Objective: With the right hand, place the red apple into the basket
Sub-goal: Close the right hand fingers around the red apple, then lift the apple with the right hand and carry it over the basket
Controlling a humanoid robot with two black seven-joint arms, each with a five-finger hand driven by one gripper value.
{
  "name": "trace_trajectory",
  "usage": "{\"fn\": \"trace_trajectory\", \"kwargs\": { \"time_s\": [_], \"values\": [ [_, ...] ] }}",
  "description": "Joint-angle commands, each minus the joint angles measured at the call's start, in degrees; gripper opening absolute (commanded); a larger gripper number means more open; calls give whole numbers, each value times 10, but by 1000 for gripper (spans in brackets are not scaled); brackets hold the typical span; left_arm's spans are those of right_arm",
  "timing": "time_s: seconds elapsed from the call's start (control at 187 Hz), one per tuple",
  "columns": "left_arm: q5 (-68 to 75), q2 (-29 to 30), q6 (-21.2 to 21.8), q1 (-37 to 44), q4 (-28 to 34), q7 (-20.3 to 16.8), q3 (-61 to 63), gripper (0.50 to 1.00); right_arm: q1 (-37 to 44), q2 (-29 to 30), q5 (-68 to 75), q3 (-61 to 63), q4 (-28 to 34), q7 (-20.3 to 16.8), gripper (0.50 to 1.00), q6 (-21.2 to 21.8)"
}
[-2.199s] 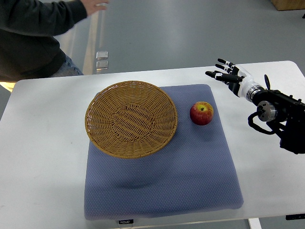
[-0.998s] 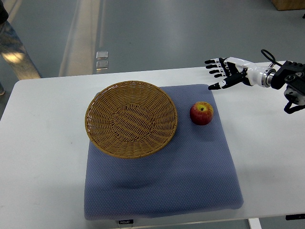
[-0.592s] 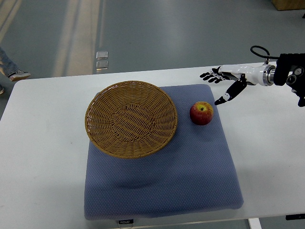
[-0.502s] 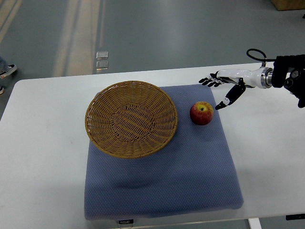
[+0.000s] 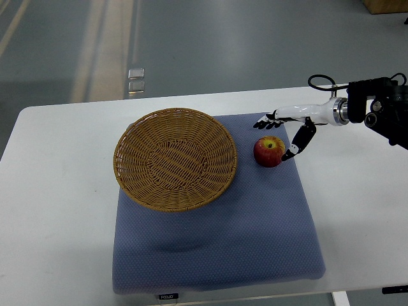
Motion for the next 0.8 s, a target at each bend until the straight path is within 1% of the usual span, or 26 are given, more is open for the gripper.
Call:
{"fn": "trace_trajectory", "kwargs": {
  "time_s": [0.0,0.048,0.053,0.107,0.112,0.213,0.267,0.277,0.304,0.352,0.358,0.4,0.454,0.459,0.486,0.491,0.518,0.534,0.55,0.555,0.587,0.71,0.758,0.795],
  "values": [
    [0,0,0,0,0,0,1,1000,-3,11,-5,-8,-1,-1,919,-6],
    [0,0,0,0,0,0,1,1000,-4,11,-6,-10,-1,-1,919,-9],
    [0,0,0,0,0,0,1,1000,-4,11,-8,-18,-2,0,917,-18],
    [0,0,0,0,0,0,1,1000,-4,11,-8,-18,-2,0,917,-18],
    [0,0,0,0,0,0,2,1000,-4,11,-8,-31,-2,0,915,-26],
    [0,0,0,0,0,0,2,1000,-4,12,-8,-44,-4,0,893,-40],
    [0,0,0,0,0,0,2,1000,-4,12,-8,-45,-7,0,858,-46],
    [0,0,0,0,0,0,2,1000,-4,12,-8,-45,-7,0,858,-46],
    [0,0,0,0,0,0,2,1000,-6,12,-8,-50,-8,0,834,-48],
    [0,0,0,0,0,0,2,1000,-6,12,-8,-50,-8,0,834,-48],
    [0,0,0,0,0,0,2,1000,-8,12,-8,-55,-11,0,799,-55],
    [0,0,0,0,0,0,2,1000,-9,12,-8,-56,-13,0,783,-61],
    [0,0,0,0,0,0,2,1000,-9,12,-8,-56,-13,0,782,-61],
    [0,0,0,0,0,0,2,1000,-10,12,-8,-56,-14,0,758,-66],
    [0,0,0,0,0,0,2,1000,-11,12,-8,-57,-15,0,742,-68],
    [0,0,0,0,-1,0,2,1000,-11,12,-8,-56,-15,0,727,-69],
    [0,0,0,0,0,0,2,1000,-11,13,-8,-56,-17,0,709,-70],
    [0,0,0,0,0,0,2,1000,-11,13,-8,-56,-17,0,680,-72],
    [0,0,0,0,0,0,2,1000,-11,14,-8,-56,-17,0,668,-74],
    [0,0,0,0,0,0,2,1000,-11,14,-8,-56,-17,0,654,-75],
    [0,0,0,0,0,0,2,1000,-10,16,-8,-56,-17,0,625,-78],
    [0,0,0,0,0,0,2,1000,-2,17,-8,-52,-17,1,603,-87],
    [0,0,0,0,0,0,2,1000,14,18,-5,-48,-17,1,588,-87],
    [0,0,0,0,0,0,2,1000,23,19,-1,-46,-17,1,588,-87]
  ]
}}
